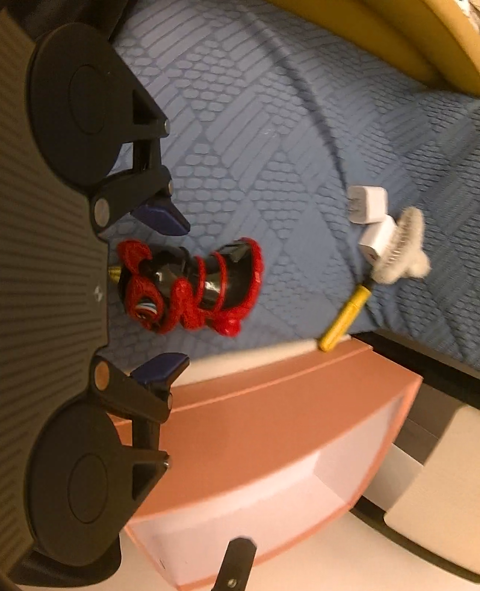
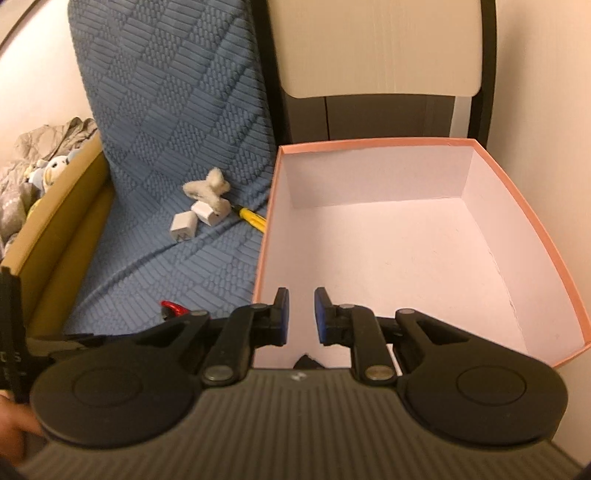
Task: Organize rigid objects
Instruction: 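Carry the black USB stick into the pink box and open the right tool, then carry the red figurine into the pink box and open the left tool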
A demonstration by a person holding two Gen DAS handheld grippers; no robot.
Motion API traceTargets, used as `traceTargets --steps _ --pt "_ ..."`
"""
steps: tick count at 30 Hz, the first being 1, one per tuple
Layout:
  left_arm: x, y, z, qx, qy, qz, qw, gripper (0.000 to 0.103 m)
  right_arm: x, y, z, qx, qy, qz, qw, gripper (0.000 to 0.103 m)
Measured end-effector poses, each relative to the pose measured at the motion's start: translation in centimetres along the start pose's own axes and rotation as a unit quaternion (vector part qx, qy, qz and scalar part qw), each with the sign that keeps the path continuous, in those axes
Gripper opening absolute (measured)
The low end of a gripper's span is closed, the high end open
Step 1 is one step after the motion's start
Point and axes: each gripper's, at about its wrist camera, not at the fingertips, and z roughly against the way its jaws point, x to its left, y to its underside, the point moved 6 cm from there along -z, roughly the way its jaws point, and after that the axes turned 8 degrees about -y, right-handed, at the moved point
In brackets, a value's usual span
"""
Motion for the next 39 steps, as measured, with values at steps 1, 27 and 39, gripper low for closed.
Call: traceTargets --steps 1,27,39 --pt "-0.1 0.1 -0.4 0.002 0.001 -0.001 1.0000 0.075 -0.3 0.2 -0.1 0.003 0.002 -0.002 1.000 0.018" --pt "-2.6 -5.4 5.0 -0.040 0.043 0.061 0.9964 0.024 -1.3 0.1 1.2 0.007 -0.007 -0.012 1.000 0.018" --pt "-1.2 -3.1 3.7 0.000 0.040 0.087 0.9954 0.029 -2.3 -0.4 2.4 -0.008 -0.012 -0.022 1.000 0.018"
